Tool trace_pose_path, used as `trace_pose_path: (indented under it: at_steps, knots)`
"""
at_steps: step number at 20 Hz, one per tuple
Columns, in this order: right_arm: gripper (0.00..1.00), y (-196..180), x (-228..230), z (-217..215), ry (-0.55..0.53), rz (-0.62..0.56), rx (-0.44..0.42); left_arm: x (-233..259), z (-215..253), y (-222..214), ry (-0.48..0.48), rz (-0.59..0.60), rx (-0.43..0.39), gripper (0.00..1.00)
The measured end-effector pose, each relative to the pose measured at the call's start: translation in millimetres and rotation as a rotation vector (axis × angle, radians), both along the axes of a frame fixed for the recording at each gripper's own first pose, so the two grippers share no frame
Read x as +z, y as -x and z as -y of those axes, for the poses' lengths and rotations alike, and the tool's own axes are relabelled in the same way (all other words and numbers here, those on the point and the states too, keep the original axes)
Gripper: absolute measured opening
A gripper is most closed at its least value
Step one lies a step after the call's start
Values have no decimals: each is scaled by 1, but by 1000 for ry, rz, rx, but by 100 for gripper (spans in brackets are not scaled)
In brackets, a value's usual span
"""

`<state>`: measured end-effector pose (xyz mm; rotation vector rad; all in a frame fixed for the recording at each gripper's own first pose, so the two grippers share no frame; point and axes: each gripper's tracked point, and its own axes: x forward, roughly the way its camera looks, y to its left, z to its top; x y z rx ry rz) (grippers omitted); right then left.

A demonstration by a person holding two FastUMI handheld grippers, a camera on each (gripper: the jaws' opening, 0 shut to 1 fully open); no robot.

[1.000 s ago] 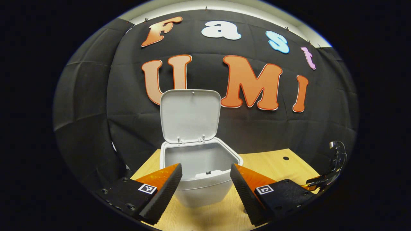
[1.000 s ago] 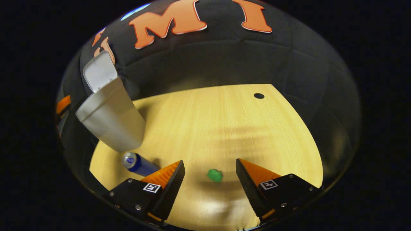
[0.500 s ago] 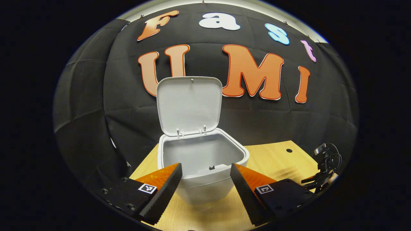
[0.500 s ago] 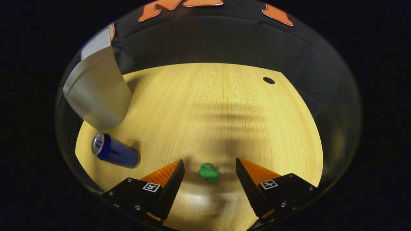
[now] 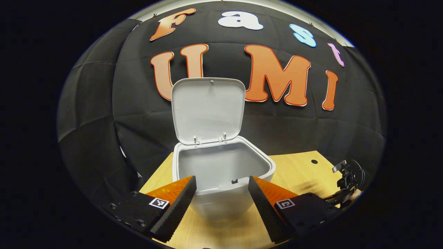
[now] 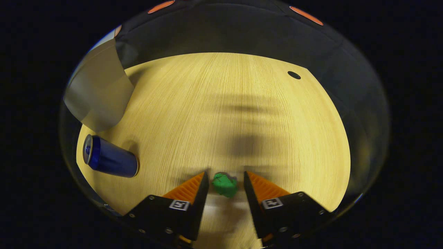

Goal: Press the lid of the desktop garbage bin to open it, pick up the crumpled paper on the desktop and throw it into the bin, then pick up the pop can on the desktop and drop it into the bin, and finally close the garbage bin lid.

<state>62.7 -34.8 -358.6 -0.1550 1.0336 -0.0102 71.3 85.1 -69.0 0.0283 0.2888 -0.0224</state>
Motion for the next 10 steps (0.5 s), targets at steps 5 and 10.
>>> trace_pose_path:
  at_steps: [5,10]
  knots:
    - [25,-11,3,-15,-4,-79,17,0,-4,0,6,1,4,96]
    - [6,-47,29,-28,-105,-72,-37,-1,-1,3,19,-8,-1,96]
